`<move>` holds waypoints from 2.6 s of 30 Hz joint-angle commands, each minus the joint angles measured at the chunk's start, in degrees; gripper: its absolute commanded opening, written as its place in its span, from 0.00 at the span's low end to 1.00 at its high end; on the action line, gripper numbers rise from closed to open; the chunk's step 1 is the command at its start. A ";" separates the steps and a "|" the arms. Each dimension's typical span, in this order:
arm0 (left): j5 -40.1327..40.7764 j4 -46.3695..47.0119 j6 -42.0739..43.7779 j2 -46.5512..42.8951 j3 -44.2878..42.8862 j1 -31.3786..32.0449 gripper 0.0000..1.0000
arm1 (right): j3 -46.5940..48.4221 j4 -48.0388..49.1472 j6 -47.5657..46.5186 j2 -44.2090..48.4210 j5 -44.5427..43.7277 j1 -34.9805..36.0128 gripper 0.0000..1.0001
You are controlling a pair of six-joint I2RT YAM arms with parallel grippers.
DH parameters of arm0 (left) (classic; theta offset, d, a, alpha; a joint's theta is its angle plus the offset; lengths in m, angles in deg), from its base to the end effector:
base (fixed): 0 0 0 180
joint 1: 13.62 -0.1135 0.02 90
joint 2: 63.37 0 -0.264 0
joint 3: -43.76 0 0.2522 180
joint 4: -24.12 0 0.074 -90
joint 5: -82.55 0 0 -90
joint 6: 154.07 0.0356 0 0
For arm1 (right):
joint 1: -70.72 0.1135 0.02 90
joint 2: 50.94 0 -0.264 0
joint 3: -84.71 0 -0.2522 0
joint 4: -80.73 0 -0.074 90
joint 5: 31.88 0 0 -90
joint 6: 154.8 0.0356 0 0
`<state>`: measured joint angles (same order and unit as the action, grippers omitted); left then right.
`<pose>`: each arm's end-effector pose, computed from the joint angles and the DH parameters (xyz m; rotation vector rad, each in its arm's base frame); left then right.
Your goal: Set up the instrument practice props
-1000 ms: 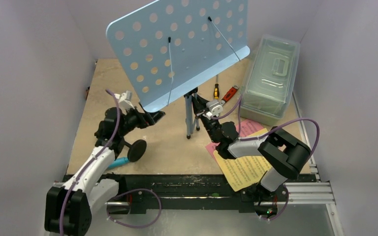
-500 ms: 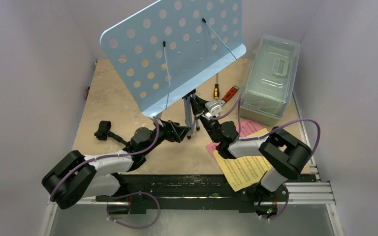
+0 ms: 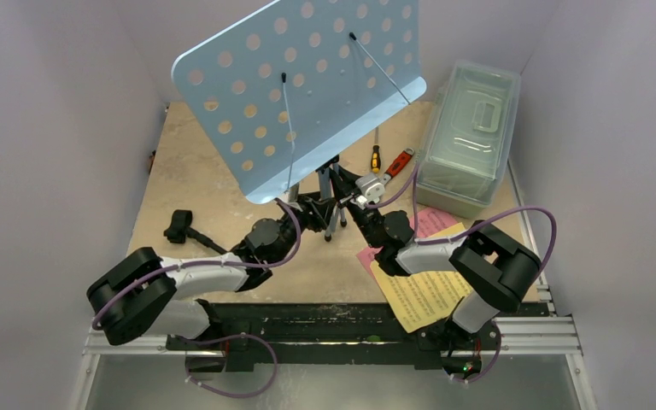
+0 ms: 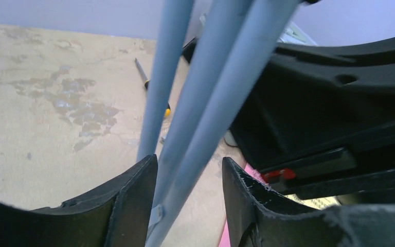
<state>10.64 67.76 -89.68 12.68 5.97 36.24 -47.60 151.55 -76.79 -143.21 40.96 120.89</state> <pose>0.1772 -0.1930 0.2237 0.0592 1.5367 -0.8278 0.2047 0.2290 0.2480 -0.3431 1.0919 0.4263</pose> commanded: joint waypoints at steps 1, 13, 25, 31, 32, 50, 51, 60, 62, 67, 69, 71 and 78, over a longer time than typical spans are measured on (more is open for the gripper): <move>11.11 0.64 9.53 0.55 -4.90 4.64 0.46 | -1.50 -4.27 -0.40 -0.18 -0.86 -0.25 0.00; 30.61 -2.53 20.97 0.42 -6.57 10.27 0.14 | -5.09 5.19 -2.95 -2.55 -4.70 -0.35 0.00; 37.94 -13.36 30.11 -13.47 -1.99 10.07 0.00 | -8.20 6.10 -5.40 -0.65 -10.17 -1.57 0.00; 38.78 -14.15 31.31 -16.23 -0.95 10.00 0.00 | -10.11 3.69 -3.86 0.96 -14.66 -1.57 0.00; 38.82 -14.35 31.27 -16.44 -0.71 10.01 0.00 | -9.93 1.85 -3.74 1.91 -15.39 -1.57 0.00; 36.23 -26.76 14.56 -25.74 7.81 3.03 0.00 | 0.84 -35.57 -0.04 11.98 -17.36 0.07 0.00; 35.88 -27.63 14.52 -26.18 7.73 2.96 0.00 | 1.66 -38.00 0.66 12.47 -17.37 0.16 0.00; 33.55 -34.19 10.61 -26.92 6.78 2.54 0.00 | 2.33 -49.71 5.68 14.25 -17.25 0.53 0.00; 33.55 -35.92 9.28 -27.28 6.89 2.49 0.00 | 3.20 -52.96 5.45 14.24 -19.49 1.13 0.00; 30.00 -37.61 7.06 -28.49 7.07 2.46 0.00 | 8.11 -57.82 1.77 13.25 -29.17 7.83 0.00; 28.34 -37.57 6.57 -28.38 7.07 2.45 0.00 | 9.64 -58.97 3.38 11.95 -31.23 8.69 0.00; 27.97 -37.74 6.17 -27.96 6.71 2.43 0.00 | 10.72 -59.60 5.26 10.02 -35.04 8.80 0.00; 34.07 -42.10 2.48 -28.08 5.63 2.34 0.00 | 8.27 -52.68 1.10 8.61 -38.30 6.39 0.00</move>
<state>29.17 37.34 -80.50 -15.23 10.80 40.85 -34.86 105.69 -74.45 -133.17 21.61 133.04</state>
